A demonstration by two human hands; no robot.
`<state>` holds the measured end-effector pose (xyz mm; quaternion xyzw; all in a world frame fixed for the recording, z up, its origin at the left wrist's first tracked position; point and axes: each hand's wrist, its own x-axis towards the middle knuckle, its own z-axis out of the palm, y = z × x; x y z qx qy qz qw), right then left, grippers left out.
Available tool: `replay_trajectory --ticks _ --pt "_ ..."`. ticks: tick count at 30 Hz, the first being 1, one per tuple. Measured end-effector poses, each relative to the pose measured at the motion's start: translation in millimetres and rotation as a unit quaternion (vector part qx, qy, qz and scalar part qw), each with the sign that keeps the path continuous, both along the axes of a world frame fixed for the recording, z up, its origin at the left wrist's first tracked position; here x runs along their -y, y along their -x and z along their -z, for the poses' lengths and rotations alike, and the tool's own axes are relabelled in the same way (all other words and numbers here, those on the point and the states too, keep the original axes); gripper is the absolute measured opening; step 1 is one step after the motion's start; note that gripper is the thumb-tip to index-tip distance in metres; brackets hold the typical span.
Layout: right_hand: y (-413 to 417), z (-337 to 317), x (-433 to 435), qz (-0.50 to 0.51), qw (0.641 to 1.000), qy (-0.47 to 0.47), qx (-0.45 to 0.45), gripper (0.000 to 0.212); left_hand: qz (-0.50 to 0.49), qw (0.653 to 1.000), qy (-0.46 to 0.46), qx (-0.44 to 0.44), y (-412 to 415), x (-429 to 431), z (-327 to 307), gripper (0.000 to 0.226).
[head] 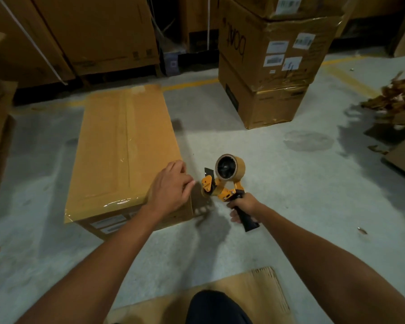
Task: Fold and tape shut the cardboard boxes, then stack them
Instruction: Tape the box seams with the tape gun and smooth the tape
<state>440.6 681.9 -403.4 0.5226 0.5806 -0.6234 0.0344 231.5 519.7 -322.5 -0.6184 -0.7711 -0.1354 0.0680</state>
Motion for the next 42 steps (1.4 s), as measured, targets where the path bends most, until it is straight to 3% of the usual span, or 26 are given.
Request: replay_trajectory --ticks 4,7,11,15,17,19,22,25,27,29,34,36,39,42 --pt "9 22 17 0.089 0.989 0.102 -0.055 0.010 0.015 0.987 0.002 -0.160 -7 -4 15 0.034" --pt "12 44 24 0.134 0.984 0.109 -0.046 0.008 0.033 0.979 -0.034 -0.200 -2 -5 28 0.039" --pt "17 61 23 0.110 0.983 -0.112 0.101 0.023 0.024 0.965 -0.103 -0.240 0 -10 41 0.026" --pt "38 32 32 0.111 0.943 -0.209 0.232 0.034 -0.005 0.975 -0.079 -0.209 -5 -11 35 0.029" --pt "52 9 40 0.144 0.931 -0.251 0.222 0.045 -0.029 0.987 -0.037 -0.153 -11 -6 24 0.046" --pt "66 -18 48 0.151 0.914 -0.351 0.132 0.050 -0.035 0.997 -0.025 -0.063 -18 0 10 0.054" --pt "94 -63 67 0.132 0.861 -0.479 -0.109 0.032 -0.030 0.998 -0.031 0.043 -14 17 -7 0.055" --pt "130 -96 89 0.030 0.810 -0.544 -0.218 0.031 -0.059 0.998 0.002 0.015 21 45 -17 0.058" --pt "151 -98 100 -0.106 0.767 -0.594 -0.220 0.043 -0.073 0.995 0.068 -0.005 47 67 -19 0.073" --pt "164 -83 100 -0.220 0.699 -0.652 -0.194 0.045 -0.065 0.991 0.114 -0.042 66 86 -17 0.083" --pt "167 -55 82 -0.351 0.541 -0.756 -0.110 0.065 -0.022 0.978 0.159 -0.133 103 122 -3 0.070" --pt "158 -58 79 -0.377 0.505 -0.772 -0.080 0.074 -0.014 0.979 0.150 -0.137 103 122 -3 0.069" --pt "157 -60 83 -0.387 0.520 -0.760 -0.056 0.077 -0.040 0.979 0.158 -0.119 104 128 -2 0.076" --pt "157 -65 92 -0.359 0.582 -0.727 -0.052 0.081 -0.132 0.978 0.151 -0.064 109 148 -3 0.091"
